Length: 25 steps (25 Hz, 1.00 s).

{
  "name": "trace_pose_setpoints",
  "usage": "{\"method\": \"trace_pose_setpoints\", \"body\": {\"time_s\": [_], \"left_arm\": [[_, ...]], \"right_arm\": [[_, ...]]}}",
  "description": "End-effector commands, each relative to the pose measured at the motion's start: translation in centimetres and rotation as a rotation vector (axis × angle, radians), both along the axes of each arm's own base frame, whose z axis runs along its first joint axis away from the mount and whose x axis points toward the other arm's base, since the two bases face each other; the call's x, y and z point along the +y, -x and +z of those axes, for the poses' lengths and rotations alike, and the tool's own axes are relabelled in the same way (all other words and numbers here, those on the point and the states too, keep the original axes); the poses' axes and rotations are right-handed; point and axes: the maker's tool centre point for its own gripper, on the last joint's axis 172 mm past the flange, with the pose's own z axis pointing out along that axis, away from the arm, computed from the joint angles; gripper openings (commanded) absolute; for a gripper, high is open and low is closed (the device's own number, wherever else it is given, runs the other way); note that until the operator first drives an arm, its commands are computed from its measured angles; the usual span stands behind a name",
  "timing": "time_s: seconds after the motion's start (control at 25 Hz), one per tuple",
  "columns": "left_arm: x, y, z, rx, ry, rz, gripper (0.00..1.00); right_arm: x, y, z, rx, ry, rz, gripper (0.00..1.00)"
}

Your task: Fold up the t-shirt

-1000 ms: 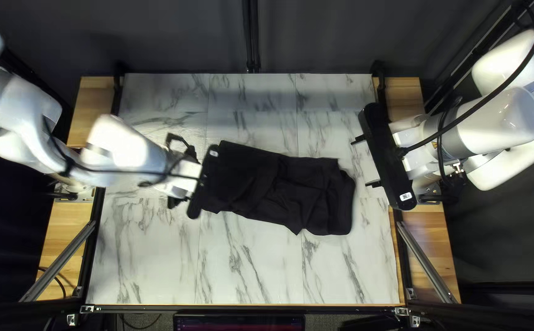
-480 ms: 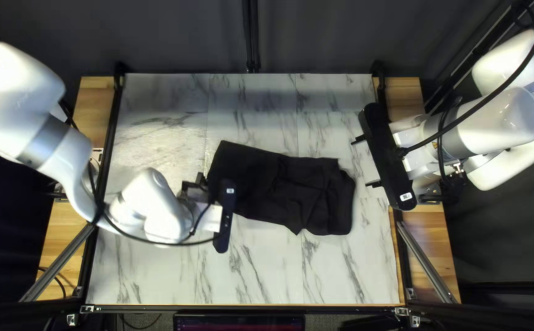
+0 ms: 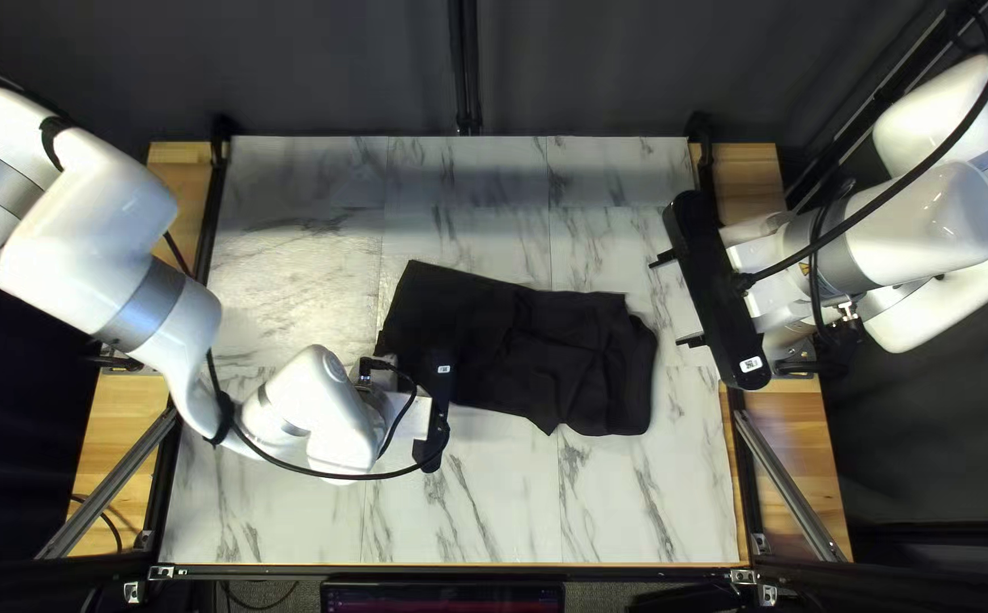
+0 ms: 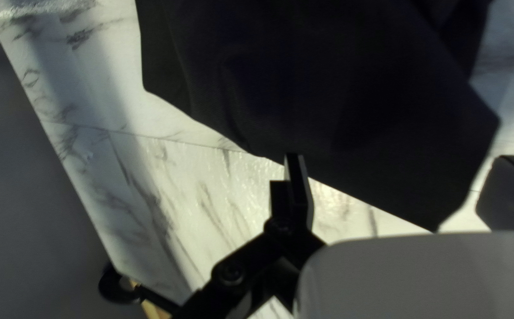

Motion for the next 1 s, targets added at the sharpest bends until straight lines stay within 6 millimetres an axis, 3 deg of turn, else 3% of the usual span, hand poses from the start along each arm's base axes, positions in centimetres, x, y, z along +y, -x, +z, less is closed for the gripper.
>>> {"method": "trace_pose_setpoints", "body": {"time_s": [0.04,0.28,0.6,1.0], "left_arm": [[1.3,1.9,0.4,-0.013,-0.015,0.022,1.00],[2.6,4.1,0.4,-0.045,-0.007,0.044,1.00],[0.8,1.5,-0.1,-0.068,-0.006,0.015,1.00],[1.9,1.0,-0.3,-0.098,0.011,-0.017,1.00]], "right_arm": [[0.0,0.0,0.0,0.000,0.000,0.000,1.00],[0.0,0.0,0.0,0.000,0.000,0.000,1.00],[0.0,0.0,0.0,0.000,0.000,0.000,1.00],[0.0,0.0,0.0,0.000,0.000,0.000,1.00]]}}
